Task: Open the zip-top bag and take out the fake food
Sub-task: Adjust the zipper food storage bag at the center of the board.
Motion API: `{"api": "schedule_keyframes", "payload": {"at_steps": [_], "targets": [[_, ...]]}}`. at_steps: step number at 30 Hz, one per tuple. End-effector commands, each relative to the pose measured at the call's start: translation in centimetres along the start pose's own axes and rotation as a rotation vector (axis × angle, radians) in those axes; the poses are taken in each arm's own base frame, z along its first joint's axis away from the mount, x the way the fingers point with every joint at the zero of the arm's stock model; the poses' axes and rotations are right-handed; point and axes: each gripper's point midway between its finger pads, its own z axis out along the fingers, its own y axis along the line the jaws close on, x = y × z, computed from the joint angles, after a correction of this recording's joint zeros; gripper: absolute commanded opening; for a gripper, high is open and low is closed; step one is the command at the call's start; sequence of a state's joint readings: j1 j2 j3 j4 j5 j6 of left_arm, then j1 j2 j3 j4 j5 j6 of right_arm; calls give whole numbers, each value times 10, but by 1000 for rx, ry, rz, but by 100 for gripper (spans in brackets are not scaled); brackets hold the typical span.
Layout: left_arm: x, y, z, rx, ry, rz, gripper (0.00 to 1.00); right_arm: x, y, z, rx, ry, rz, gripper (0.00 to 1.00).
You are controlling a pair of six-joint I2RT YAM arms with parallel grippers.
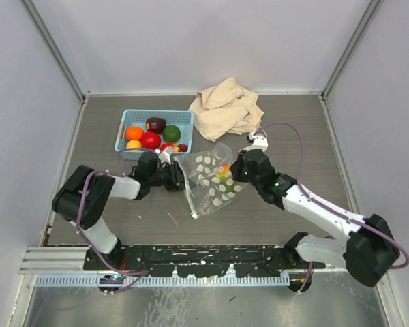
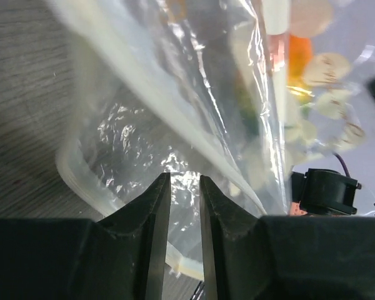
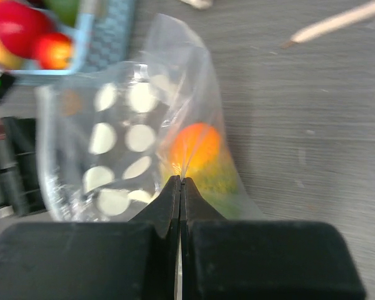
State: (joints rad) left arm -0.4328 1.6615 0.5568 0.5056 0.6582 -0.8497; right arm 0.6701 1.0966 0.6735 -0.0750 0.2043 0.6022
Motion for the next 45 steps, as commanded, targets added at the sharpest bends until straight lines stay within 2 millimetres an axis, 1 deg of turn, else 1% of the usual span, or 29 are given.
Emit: {"api": "schedule_keyframes", "payload": {"at_steps": [1, 3, 4, 5, 7, 10, 12, 13, 14, 17, 18, 20, 21, 23, 25, 27, 28, 29, 30, 31, 33, 34, 35, 37, 39, 40, 42, 43, 45], "targets": [[-13, -23, 6, 115, -29, 35, 27, 27, -66, 10, 322, 106, -145, 6], [-13, -23, 8, 120, -22, 31, 28, 35, -64, 12, 287, 131, -161, 13], [-13, -23, 9, 122, -18, 32, 29, 35, -60, 11, 260, 127, -160, 19], [-12, -22, 10, 120, -14, 30, 29, 33, -55, 9, 228, 118, -160, 30], [-10, -21, 12, 122, -2, 26, 30, 24, -46, 6, 183, 83, -163, 43], [-7, -20, 15, 122, 15, 26, 31, 19, -41, 5, 157, 72, -168, 51], [-5, -19, 16, 119, 25, 24, 32, 23, -42, 8, 154, 88, -161, 55], [-4, -19, 17, 118, 29, 23, 32, 26, -42, 10, 152, 101, -157, 55], [-2, -19, 17, 117, 33, 22, 32, 32, -43, 12, 149, 118, -149, 54], [2, -18, 18, 113, 44, 23, 32, 43, -41, 16, 121, 144, -119, 39], [3, -17, 18, 109, 47, 24, 32, 46, -37, 16, 103, 157, -112, 30], [4, -15, 18, 97, 52, 23, 32, 45, -31, 16, 71, 160, -104, 4], [5, -14, 18, 91, 55, 24, 32, 43, -25, 15, 45, 158, -99, 1], [5, -11, 18, 76, 58, 26, 31, 33, 4, 8, -84, 141, -71, 1], [5, -7, 18, 54, 57, 31, 30, 11, 41, -6, -245, 95, -10, 1], [7, -3, 17, 33, 63, 36, 27, -13, 68, -21, -359, 34, 51, 1], [8, 0, 17, 20, 68, 34, 26, -20, 73, -25, -376, 9, 74, 1], [8, 2, 16, 13, 66, 35, 25, -24, 72, -26, -369, -10, 88, 1], [8, 3, 16, 6, 66, 36, 24, -23, 64, -23, -333, -19, 95, 1], [8, 5, 17, 2, 66, 37, 24, -17, 54, -18, -283, -9, 97, 1], [9, 8, 18, -6, 68, 34, 23, 8, 24, -2, -144, 61, 89, 1], [9, 9, 19, -8, 71, 32, 24, 19, 14, 2, -102, 96, 82, 1], [9, 9, 20, -7, 72, 32, 24, 27, 9, 3, -89, 117, 79, 1], [10, 12, 21, -9, 74, 26, 26, 31, 16, -2, -140, 127, 86, 1], [10, 11, 21, -4, 72, 20, 27, 23, 44, -17, -286, 126, 66, 1], [10, 11, 21, -3, 71, 15, 28, 16, 52, -23, -304, 105, 42, 1], [9, 10, 20, 1, 67, 14, 30, 10, 56, -29, -298, 84, 12, 1], [9, 8, 20, 4, 67, 12, 30, 5, 64, -34, -332, 79, 10, 1], [9, 5, 19, 14, 68, 8, 31, -6, 88, -45, -431, 62, 14, 1]]}}
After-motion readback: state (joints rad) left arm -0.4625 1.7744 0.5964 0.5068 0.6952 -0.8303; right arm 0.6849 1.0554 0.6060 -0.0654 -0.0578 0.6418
